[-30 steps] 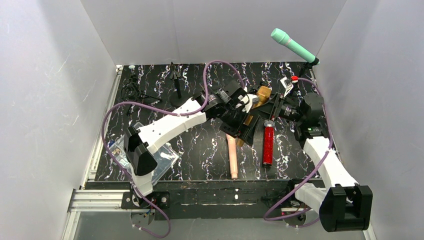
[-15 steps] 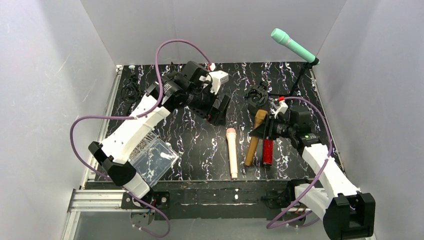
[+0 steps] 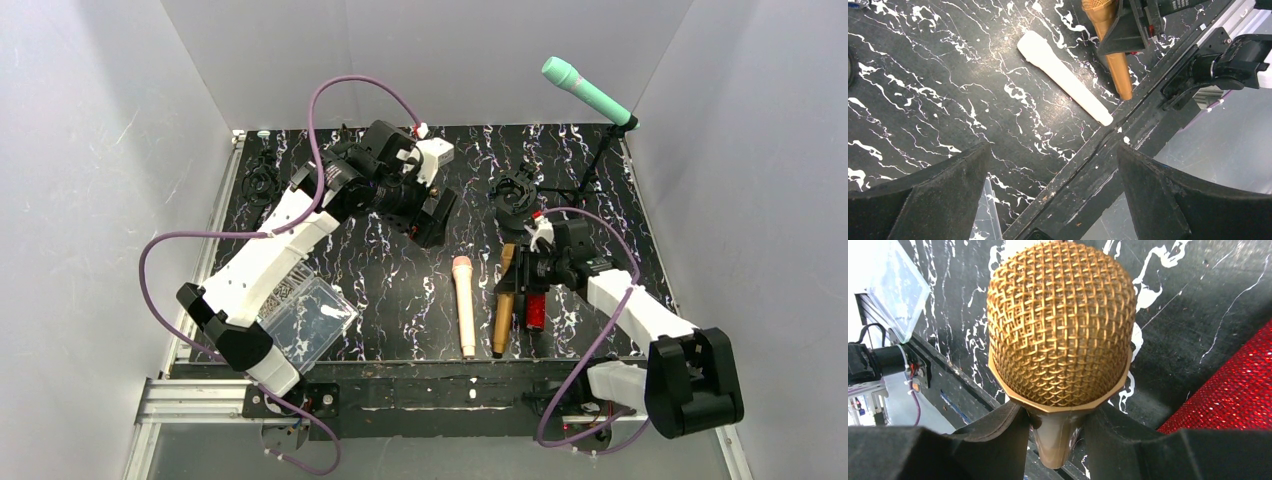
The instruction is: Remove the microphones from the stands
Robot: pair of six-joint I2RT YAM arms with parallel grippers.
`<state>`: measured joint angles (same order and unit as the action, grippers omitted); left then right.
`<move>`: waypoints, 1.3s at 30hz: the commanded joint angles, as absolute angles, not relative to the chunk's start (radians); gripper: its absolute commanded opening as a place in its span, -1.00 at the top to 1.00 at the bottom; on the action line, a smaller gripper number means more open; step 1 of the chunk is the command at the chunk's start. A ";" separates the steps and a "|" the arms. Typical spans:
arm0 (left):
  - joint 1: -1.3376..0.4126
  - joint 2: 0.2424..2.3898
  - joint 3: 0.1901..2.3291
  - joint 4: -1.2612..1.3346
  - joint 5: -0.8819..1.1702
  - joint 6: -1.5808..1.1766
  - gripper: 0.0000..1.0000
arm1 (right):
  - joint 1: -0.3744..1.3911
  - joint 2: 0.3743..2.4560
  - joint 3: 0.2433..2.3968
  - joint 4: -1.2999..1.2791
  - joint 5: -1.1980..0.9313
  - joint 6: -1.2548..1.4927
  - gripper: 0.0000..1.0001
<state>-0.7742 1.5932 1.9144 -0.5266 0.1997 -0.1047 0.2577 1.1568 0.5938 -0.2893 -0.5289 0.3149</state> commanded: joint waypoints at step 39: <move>-0.759 1.592 1.982 -0.637 0.229 -0.170 -0.97 | 0.290 1.430 0.765 -0.344 -0.347 0.304 0.59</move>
<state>-0.7670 1.5955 1.9610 -0.5720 0.2031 -0.1646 0.2829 1.4155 0.7246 -0.3531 -0.3698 0.3256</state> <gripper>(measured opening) 0.981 0.466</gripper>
